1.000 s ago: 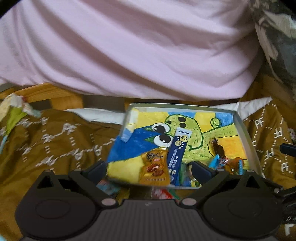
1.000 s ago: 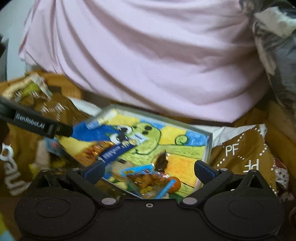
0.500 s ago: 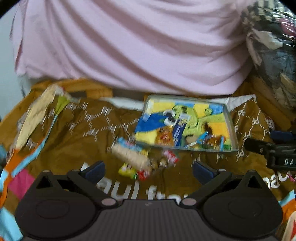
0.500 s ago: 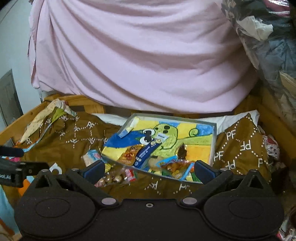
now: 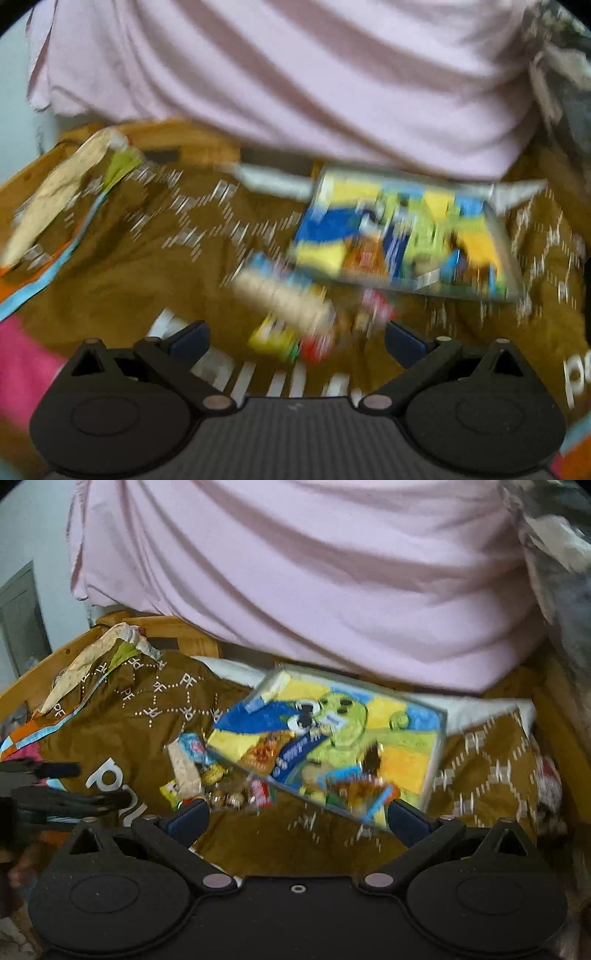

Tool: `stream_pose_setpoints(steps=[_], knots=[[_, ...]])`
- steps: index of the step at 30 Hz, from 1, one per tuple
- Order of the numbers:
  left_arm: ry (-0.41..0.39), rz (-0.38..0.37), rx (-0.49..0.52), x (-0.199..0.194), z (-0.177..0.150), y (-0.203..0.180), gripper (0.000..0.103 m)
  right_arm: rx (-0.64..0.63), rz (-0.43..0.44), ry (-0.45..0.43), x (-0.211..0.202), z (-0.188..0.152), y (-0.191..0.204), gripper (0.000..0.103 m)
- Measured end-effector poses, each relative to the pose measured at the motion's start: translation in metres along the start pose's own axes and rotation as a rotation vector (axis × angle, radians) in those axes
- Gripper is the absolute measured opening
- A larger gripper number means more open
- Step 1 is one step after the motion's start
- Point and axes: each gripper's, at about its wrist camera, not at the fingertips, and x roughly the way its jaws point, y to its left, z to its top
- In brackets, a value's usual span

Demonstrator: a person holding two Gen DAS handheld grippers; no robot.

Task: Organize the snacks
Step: 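Move both open tools back over the snacks beside the tray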

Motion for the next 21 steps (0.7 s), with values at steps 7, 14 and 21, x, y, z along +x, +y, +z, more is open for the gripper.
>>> stream_pose_setpoints(steps=[7,14,21], knots=[[-0.172,-0.161,0.088,0.066,0.002,-0.032,0.102,-0.130,0.083,-0.262,0.076,-0.011,-0.039,0.102],[-0.035,-0.114,0.177,0.083,0.038,-0.042,0.102,-0.089,0.138,-0.251,0.125,0.001,-0.051,0.102],[0.057,-0.008,0.168,0.062,0.074,-0.025,0.102,-0.019,0.190,-0.202,0.153,0.024,-0.036,0.102]])
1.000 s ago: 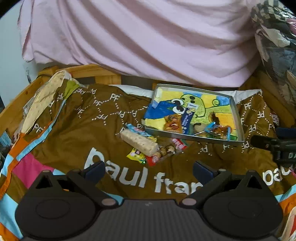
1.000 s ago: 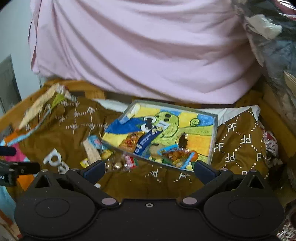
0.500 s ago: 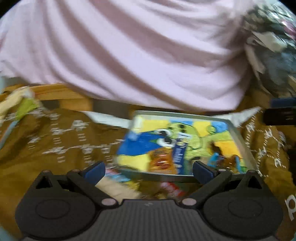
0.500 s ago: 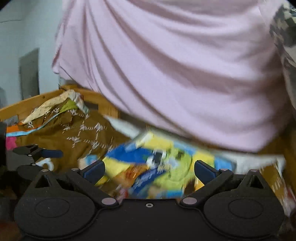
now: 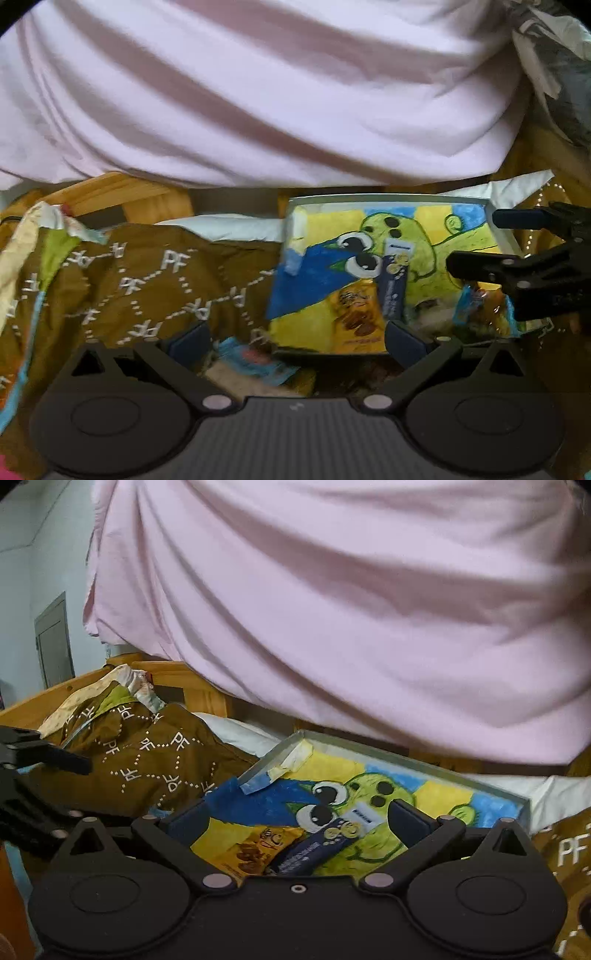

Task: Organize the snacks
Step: 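Move both open tools back over the snacks beside the tray, then grasp the white nougat bar with the left tool while the right grasps the quail-egg packet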

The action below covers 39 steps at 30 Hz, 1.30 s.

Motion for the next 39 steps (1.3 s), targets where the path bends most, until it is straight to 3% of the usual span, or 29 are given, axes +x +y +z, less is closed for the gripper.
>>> stream_pose_setpoints(steps=[5,9,12,17,21,25,31,35,39], knots=[[-0.001,-0.048,0.004,0.007,-0.017,0.024,0.103,-0.058,0.002,-0.053,0.009,-0.014,0.019,0.102],[-0.087,-0.072,-0.018,0.023,-0.052,0.047,0.102,-0.129,-0.012,-0.100,0.010,-0.033,0.048,0.102],[-0.100,-0.067,-0.048,0.027,-0.069,0.065,0.102,-0.101,-0.054,-0.116,0.002,-0.034,0.072,0.102],[-0.178,-0.115,-0.055,0.013,-0.079,0.090,0.102,0.005,-0.213,-0.108,-0.022,-0.027,0.114,0.102],[-0.238,-0.160,-0.205,0.007,-0.090,0.111,0.102,0.022,-0.306,-0.075,-0.040,-0.023,0.140,0.102],[-0.211,-0.214,-0.252,0.007,-0.102,0.110,0.102,-0.005,-0.361,0.038,-0.058,-0.015,0.168,0.102],[-0.177,-0.256,-0.244,-0.008,-0.128,0.111,0.102,-0.051,-0.303,0.192,-0.059,-0.020,0.197,0.102],[-0.157,-0.235,-0.176,-0.013,-0.142,0.117,0.102,-0.072,-0.234,0.174,-0.050,-0.054,0.202,0.102],[-0.125,-0.157,-0.092,-0.018,-0.138,0.113,0.102,-0.025,-0.234,0.179,-0.047,-0.077,0.191,0.102]])
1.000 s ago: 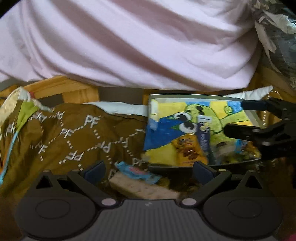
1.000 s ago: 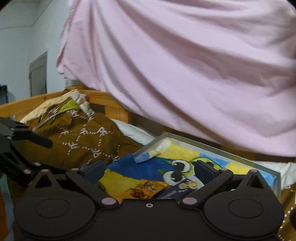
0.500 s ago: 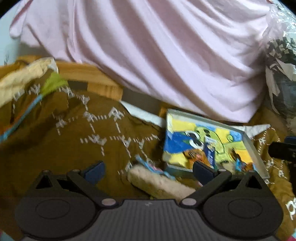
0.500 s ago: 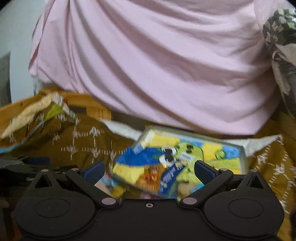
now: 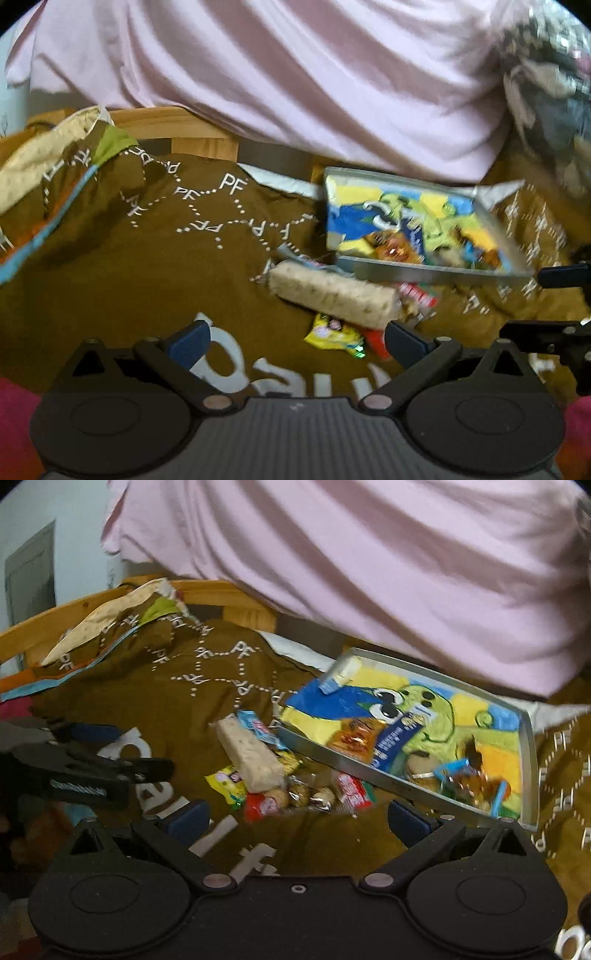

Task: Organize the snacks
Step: 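Grasp the white nougat bar with the left tool while the right grasps the quail-egg packet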

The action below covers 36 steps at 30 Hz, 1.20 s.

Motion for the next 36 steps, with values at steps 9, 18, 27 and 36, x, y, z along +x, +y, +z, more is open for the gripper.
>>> stream_pose_setpoints(steps=[9,18,27,36], knots=[[0.127,0.021,0.007,0.007,0.010,-0.015,0.103,0.038,0.038,0.004,0.021,-0.016,-0.033,0.102],[0.185,0.036,0.057,0.033,0.017,-0.045,0.103,0.076,0.063,0.008,0.039,-0.031,-0.059,0.102],[0.138,0.024,-0.046,0.054,0.017,-0.047,0.102,0.064,0.075,0.008,0.053,-0.038,-0.067,0.102],[0.147,-0.028,-0.085,0.094,0.035,-0.042,0.102,-0.193,0.252,-0.015,0.090,-0.027,-0.061,0.102]])
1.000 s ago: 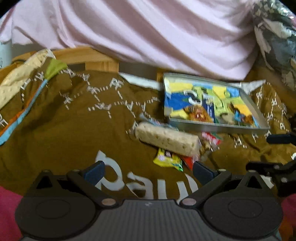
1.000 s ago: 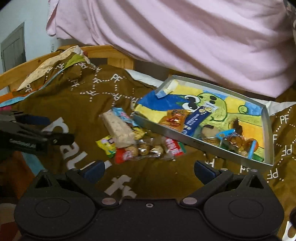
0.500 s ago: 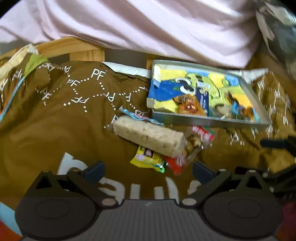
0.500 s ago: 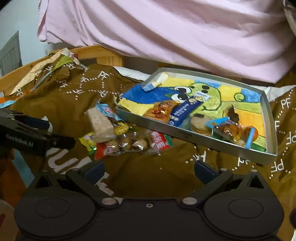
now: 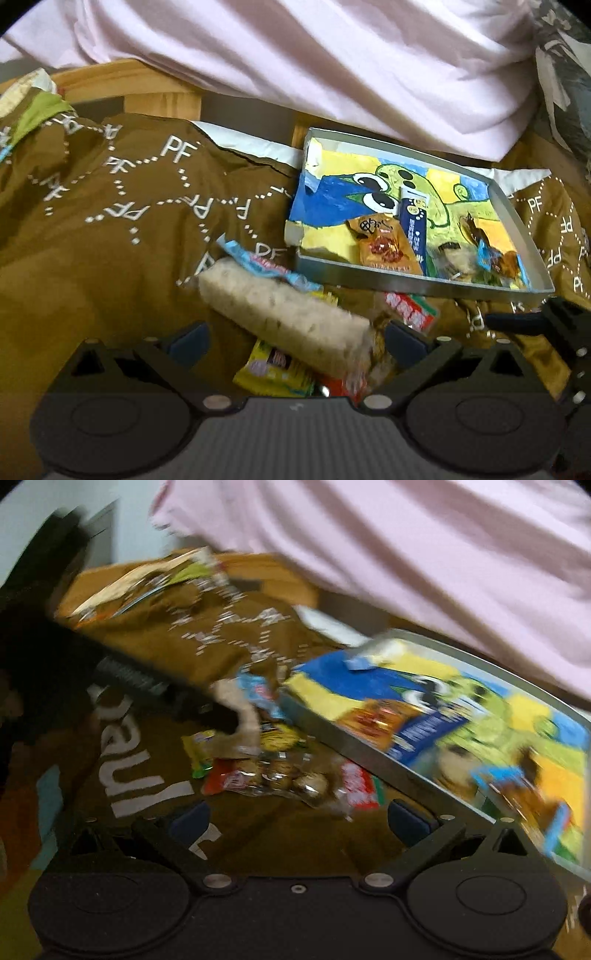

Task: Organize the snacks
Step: 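Grasp the white nougat bar with the left tool while the right grasps the quail-egg packet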

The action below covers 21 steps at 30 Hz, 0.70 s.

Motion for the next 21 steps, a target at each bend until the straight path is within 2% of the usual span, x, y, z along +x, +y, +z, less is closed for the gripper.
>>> stream_pose_setpoints(steps=[2,4,8,11,14,15,18,21], knots=[[0.031,-0.030,-0.022,0.011,0.007,0.003,0.102,-0.055,0.039,0.019,0.013,0.006,-0.002,0.102],[0.069,-0.044,-0.062,0.022,0.012,0.007,0.102,-0.085,0.045,0.003,0.023,0.012,-0.004,0.102],[0.120,-0.030,-0.143,0.039,0.021,0.013,0.102,-0.150,0.138,0.012,0.039,0.023,-0.003,0.102],[0.186,0.013,-0.181,0.053,0.029,0.015,0.102,-0.201,0.217,0.052,0.057,0.030,0.000,0.102],[0.220,0.019,-0.246,0.061,0.032,0.022,0.093,-0.232,0.257,0.092,0.076,0.035,0.002,0.102],[0.225,0.022,-0.258,0.062,0.032,0.024,0.087,-0.240,0.264,0.113,0.083,0.037,0.003,0.102],[0.217,0.028,-0.266,0.060,0.028,0.029,0.078,-0.262,0.274,0.147,0.095,0.043,0.001,0.102],[0.213,0.024,-0.230,0.057,0.024,0.031,0.069,-0.266,0.295,0.205,0.096,0.047,0.001,0.102]])
